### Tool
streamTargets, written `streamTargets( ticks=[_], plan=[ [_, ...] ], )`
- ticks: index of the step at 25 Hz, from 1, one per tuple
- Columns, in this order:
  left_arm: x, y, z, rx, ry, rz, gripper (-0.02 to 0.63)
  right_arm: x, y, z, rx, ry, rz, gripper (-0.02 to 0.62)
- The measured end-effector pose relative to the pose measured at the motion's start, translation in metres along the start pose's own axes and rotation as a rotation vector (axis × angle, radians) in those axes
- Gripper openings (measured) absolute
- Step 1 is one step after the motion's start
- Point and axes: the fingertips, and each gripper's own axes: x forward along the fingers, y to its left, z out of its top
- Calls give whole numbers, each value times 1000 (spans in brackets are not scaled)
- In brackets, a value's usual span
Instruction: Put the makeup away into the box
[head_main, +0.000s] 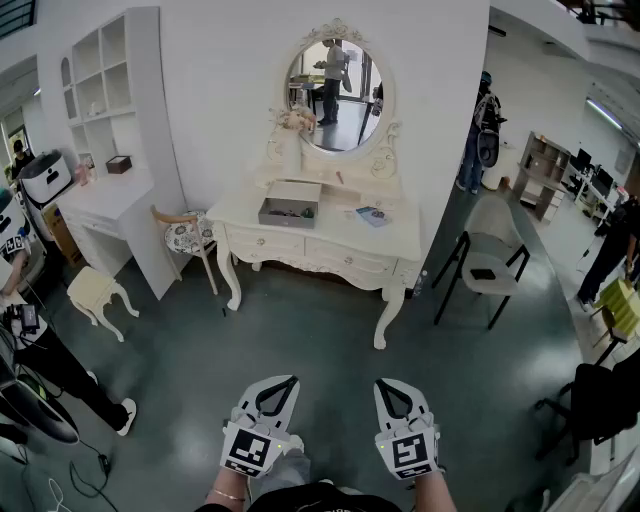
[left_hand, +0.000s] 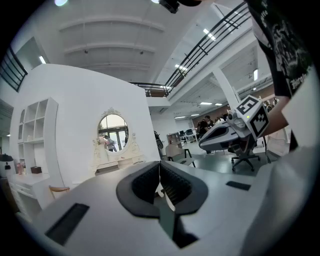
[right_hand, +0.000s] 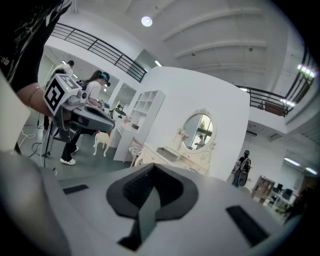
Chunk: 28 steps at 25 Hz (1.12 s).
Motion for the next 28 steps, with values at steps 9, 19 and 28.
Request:
streamTargets(
  ticks=[9, 19, 28],
  plan=[
    [3, 4, -11, -27, 15, 5, 15, 12, 7, -1, 81, -14, 30, 9],
    [21, 24, -26, -67, 32, -4, 15, 38, 3, -8, 98, 11, 46, 9],
    [64, 67, -35, -94, 23, -16, 16, 87, -26, -6, 91, 43, 7, 9]
  ],
)
